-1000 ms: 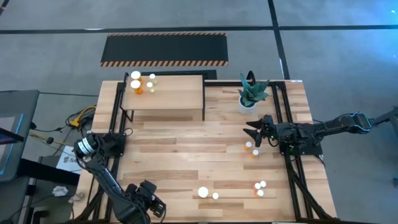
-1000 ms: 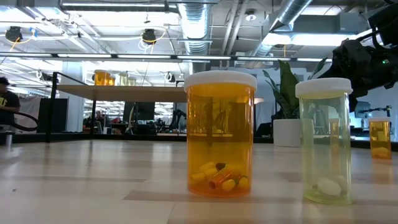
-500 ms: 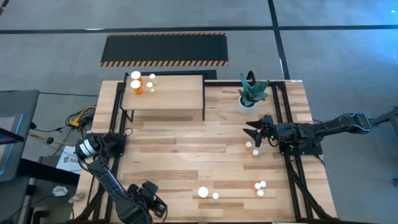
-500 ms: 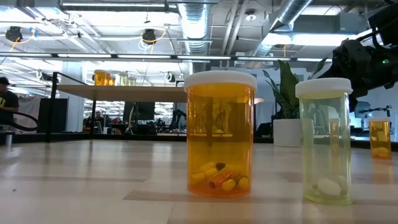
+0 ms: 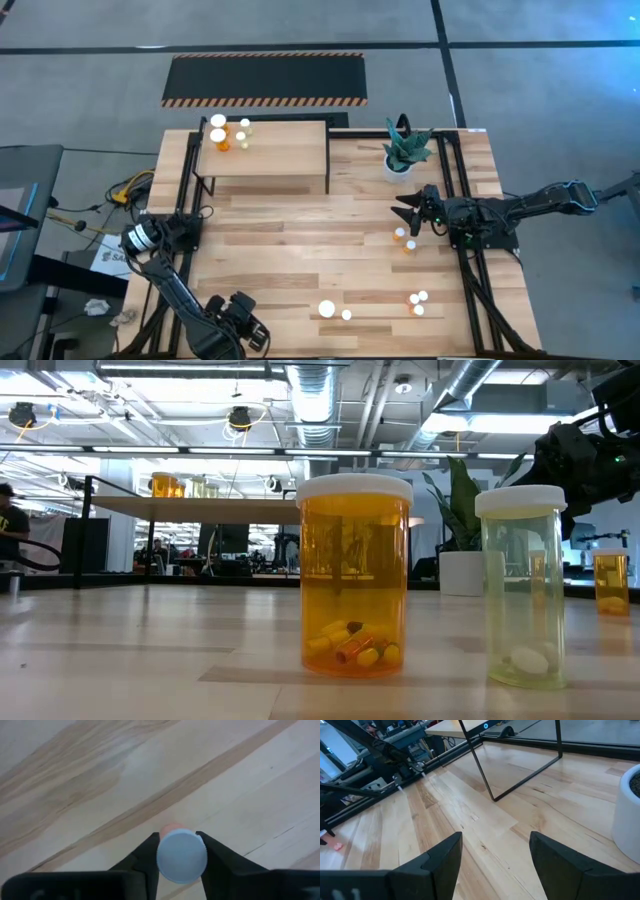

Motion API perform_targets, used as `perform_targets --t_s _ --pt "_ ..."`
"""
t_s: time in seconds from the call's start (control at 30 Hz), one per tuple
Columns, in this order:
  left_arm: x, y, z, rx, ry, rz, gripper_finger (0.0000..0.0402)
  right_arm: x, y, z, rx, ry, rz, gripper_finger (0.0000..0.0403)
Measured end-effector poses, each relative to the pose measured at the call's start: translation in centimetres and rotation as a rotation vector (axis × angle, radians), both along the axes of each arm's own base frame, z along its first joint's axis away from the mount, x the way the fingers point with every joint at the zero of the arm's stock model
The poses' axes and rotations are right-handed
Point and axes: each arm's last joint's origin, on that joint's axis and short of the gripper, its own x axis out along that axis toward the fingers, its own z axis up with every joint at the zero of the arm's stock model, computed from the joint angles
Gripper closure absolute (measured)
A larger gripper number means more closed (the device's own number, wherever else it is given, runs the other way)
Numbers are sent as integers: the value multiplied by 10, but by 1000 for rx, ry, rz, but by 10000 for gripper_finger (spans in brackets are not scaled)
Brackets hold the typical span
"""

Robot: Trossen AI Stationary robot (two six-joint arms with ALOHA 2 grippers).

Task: Pick and place medicine bottles onto shelf by color
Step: Put the left pink pill bottle on the shelf

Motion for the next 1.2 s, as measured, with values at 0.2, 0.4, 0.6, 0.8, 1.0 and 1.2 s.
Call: perform_targets --t_s 0.2,0.4,0.6,0.8,1.0,1.2 --pt "1 0 0 1 2 -9 306 0 0 0 0 0 0 147" --pt "16 6 14 12 15 -74 298 0 0 0 0 0 0 147" --pt "46 23 38 82 27 -200 304 0 0 0 0 0 0 147" --pt "82 52 73 156 43 -351 304 0 0 0 0 0 0 147" --pt "117 93 111 244 45 -465 305 0 0 0 0 0 0 147" --pt "139 148 143 229 27 -544 305 0 0 0 0 0 0 147"
